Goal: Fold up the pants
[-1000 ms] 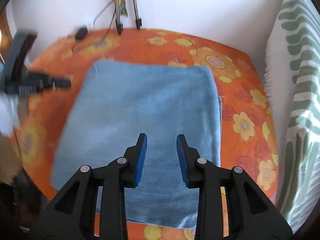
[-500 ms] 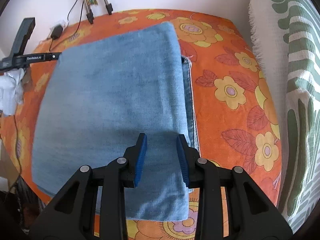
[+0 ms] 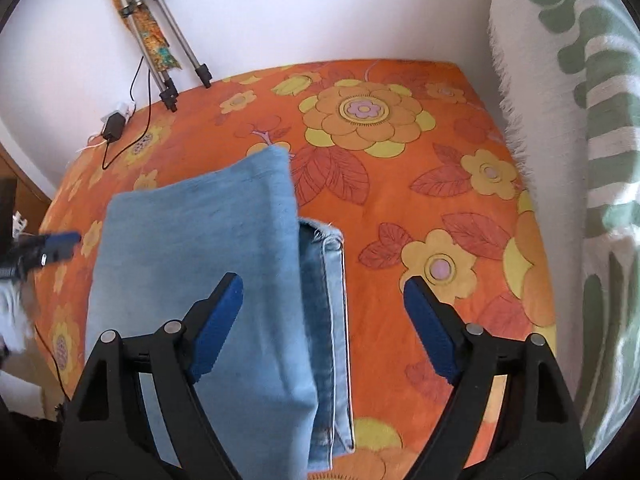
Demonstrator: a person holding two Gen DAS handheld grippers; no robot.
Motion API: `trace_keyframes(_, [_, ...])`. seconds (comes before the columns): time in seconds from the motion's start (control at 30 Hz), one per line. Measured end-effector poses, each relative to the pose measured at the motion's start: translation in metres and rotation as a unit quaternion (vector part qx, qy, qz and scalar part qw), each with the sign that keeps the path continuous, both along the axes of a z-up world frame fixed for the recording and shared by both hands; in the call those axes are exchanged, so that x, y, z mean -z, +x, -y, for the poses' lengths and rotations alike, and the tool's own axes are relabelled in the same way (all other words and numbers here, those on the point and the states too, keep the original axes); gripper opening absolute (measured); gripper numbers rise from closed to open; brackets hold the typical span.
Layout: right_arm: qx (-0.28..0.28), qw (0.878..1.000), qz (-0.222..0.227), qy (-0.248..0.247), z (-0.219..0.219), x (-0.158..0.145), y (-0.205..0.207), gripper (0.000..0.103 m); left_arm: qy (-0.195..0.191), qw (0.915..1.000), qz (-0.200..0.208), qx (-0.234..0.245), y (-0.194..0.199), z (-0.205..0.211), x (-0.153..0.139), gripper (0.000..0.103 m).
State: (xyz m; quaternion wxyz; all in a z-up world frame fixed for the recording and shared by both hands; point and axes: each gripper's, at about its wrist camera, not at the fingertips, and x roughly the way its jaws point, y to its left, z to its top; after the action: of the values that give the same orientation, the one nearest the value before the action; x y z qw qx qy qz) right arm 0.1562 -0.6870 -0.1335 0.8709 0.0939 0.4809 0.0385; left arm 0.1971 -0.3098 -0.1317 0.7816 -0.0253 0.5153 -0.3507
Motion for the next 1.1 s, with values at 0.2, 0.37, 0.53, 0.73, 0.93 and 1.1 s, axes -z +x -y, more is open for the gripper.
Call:
trace_keyframes(0.2, [-0.018, 0.998, -0.03, 0.044, 0.005, 0.021, 0.019, 0.085, -0.025, 0.9986, -0.037, -0.029, -0.009, 0.01, 0.013, 0.065])
trace_keyframes(0.37, [-0.033, 0.997, -0.036, 0.06, 0.004, 0.03, 0.029, 0.085, -0.034, 0.996, -0.065, -0.051, -0.009, 0.009, 0.027, 0.065])
trace_keyframes(0.53, [-0.038, 0.995, -0.042, 0.076, 0.009, 0.035, 0.031, 0.085, -0.023, 0.9961, -0.07, -0.048, -0.01, 0.016, 0.039, 0.065])
trace_keyframes(0.73, [-0.053, 0.994, -0.047, 0.088, 0.0, 0.045, 0.032, 0.082, -0.025, 0.9969, -0.055, -0.051, -0.009, 0.025, 0.039, 0.065])
trace_keyframes(0.93, [-0.07, 0.99, -0.049, 0.115, -0.015, 0.045, 0.029, 0.045, -0.039, 0.9972, -0.043, -0.046, -0.011, 0.035, 0.04, 0.052])
trace_keyframes(1.1, [-0.048, 0.995, -0.036, 0.083, -0.027, 0.037, 0.021, 0.035, -0.06, 0.9949, -0.048, -0.067, -0.009, 0.038, 0.04, 0.022])
